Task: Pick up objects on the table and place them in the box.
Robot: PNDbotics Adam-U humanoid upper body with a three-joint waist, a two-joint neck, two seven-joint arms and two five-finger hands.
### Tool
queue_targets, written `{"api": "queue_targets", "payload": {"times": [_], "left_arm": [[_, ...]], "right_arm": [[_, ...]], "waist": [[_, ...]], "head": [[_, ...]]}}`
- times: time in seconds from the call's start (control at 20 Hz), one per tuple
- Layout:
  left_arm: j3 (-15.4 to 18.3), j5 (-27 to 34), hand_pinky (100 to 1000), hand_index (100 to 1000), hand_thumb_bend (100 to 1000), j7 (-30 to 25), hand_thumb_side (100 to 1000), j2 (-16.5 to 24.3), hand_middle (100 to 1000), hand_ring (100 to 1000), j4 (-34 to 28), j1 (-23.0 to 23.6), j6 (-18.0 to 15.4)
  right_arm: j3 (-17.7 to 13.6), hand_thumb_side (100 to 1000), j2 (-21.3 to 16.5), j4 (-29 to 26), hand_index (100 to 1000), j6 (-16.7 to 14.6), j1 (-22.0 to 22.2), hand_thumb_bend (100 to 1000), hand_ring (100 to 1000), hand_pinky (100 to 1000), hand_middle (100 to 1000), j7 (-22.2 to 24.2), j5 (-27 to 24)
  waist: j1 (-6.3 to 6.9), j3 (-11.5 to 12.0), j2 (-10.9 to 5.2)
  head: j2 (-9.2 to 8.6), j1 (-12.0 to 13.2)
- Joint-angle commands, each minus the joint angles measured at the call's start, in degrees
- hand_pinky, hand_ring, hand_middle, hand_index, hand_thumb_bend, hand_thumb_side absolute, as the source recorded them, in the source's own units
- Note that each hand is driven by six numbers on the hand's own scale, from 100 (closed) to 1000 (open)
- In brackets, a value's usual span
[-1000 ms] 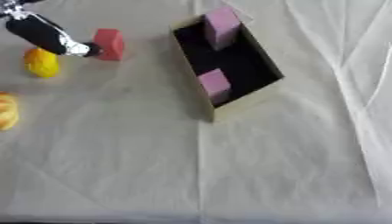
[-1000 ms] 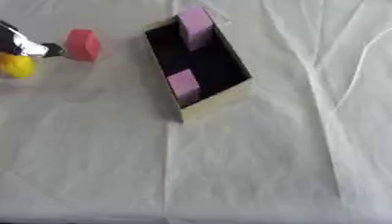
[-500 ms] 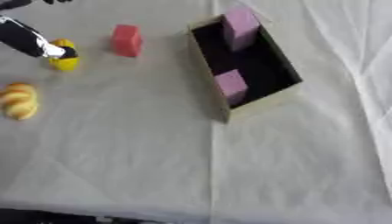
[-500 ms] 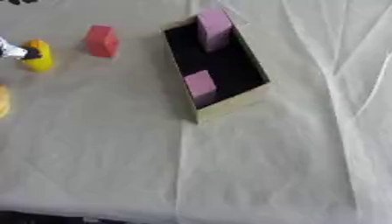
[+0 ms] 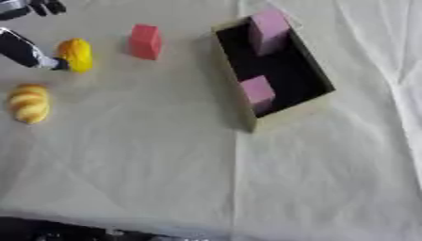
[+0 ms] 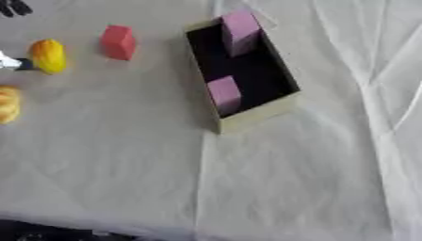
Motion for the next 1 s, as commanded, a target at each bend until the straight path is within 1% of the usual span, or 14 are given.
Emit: {"api": "queue_targets", "payload": {"times": [0.05,0.25,0.5,0.75,1.0], "left_arm": [[0.7,-0.1,863,882,618,1.5,218,0.4,793,834,1.9,-2.4,-3.0],[0.3,-2.1,867,884,615,1.8,216,-1.1,798,841,4.5,-4.9,-5.8],[0.0,-2.6,868,890,617,1.3,228,-2.3,807,844,5.1,-6.7,-7.6],[-0.5,-3.5,873,889,638,-0.2,230,-2.6,812,851,5.0,-7.0,-7.9],[-0.3,-4.9,879,883,645,-1.4,221,-2.9,809,857,5.9,-7.6,-7.4]], "right_arm": [[-0.5,798,-1.0,-0.9,849,0.1,-0.3,100,756,862,785,0.1,0.6],[-0.4,797,-0.8,-0.9,848,0.0,-0.4,100,756,863,785,0.2,0.8],[-0.5,797,-0.7,-0.9,849,-0.4,-0.5,100,755,864,785,0.0,1.0],[-0.4,799,-0.6,-0.9,848,-0.8,-0.7,100,754,864,784,0.1,1.2],[-0.3,801,-0.5,-0.9,848,-1.0,-0.9,100,754,865,783,0.1,1.3]], "waist": [[-0.78,-0.2,-1.30],[-0.86,-0.7,-0.81],[-0.59,-1.6,0.06],[-0.13,-2.6,1.02],[0.38,-3.4,1.69]], "head": [[0.23,-0.3],[0.23,-0.9],[0.23,-2.6],[0.23,-3.6],[0.23,-3.5]]}}
